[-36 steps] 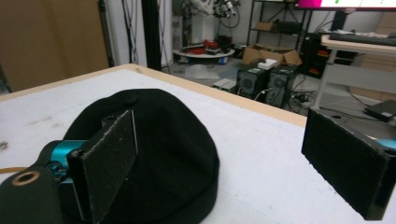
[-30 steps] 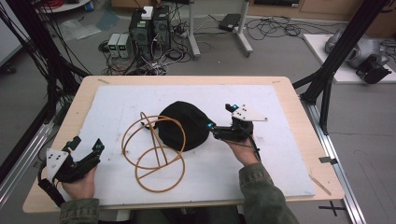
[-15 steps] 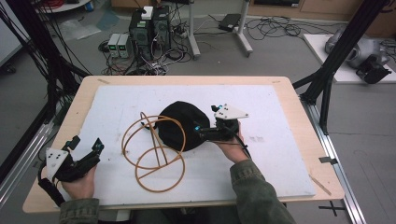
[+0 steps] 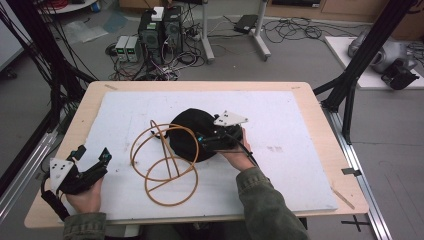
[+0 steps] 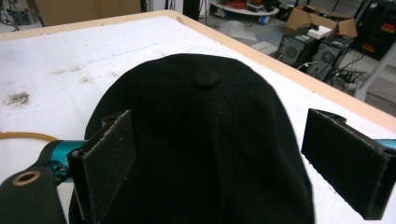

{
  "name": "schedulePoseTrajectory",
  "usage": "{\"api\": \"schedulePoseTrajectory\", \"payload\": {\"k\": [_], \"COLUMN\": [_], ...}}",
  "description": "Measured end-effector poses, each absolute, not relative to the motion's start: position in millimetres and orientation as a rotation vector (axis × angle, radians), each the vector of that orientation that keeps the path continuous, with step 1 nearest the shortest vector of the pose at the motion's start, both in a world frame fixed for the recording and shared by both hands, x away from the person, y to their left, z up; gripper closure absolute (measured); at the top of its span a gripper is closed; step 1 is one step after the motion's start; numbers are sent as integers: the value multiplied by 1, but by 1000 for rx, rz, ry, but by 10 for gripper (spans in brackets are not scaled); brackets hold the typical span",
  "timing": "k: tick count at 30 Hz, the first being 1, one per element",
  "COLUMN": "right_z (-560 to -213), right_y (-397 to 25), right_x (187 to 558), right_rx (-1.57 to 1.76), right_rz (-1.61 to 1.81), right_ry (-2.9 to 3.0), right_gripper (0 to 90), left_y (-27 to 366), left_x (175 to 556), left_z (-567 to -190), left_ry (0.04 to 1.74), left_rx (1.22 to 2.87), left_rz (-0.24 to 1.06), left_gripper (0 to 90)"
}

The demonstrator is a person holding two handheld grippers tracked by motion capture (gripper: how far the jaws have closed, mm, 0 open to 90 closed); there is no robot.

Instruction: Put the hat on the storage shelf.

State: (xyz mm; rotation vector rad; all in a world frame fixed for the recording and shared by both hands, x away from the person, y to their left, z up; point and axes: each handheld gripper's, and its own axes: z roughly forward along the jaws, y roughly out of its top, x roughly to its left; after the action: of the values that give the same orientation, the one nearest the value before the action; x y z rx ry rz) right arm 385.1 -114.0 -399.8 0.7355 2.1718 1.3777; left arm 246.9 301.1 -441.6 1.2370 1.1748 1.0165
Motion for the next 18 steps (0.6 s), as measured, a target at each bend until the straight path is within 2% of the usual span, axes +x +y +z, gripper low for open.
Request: {"api": "schedulePoseTrajectory", "payload": {"k": [7, 8, 9, 10, 13, 18], "right_z": [-406, -407, -408, -408, -409, -410], "right_y": [-104, -103, -102, -102, -103, -105], "right_x": [382, 382, 383, 383, 385, 389], "right_rx": [711, 702, 702, 705, 727, 740], "right_rz": [1327, 1318, 1315, 1310, 1295, 1295], "right_ry": [2219, 2221, 2223, 2223, 2197, 2218], "right_gripper": [99, 108, 168, 193, 196, 261], "left_y": [300, 300, 300, 300, 300, 300], "left_x": [248, 248, 248, 248, 248, 248], "left_z": [-442, -442, -442, -442, -442, -442], "left_ry": [1170, 1170, 1169, 1166, 1164, 1164], "left_rx": [1250, 1250, 1249, 1250, 1249, 1254], "left_rz": [1011, 1011, 1010, 1010, 1012, 1009], "left_gripper": [215, 215, 217, 220, 222, 223]}}
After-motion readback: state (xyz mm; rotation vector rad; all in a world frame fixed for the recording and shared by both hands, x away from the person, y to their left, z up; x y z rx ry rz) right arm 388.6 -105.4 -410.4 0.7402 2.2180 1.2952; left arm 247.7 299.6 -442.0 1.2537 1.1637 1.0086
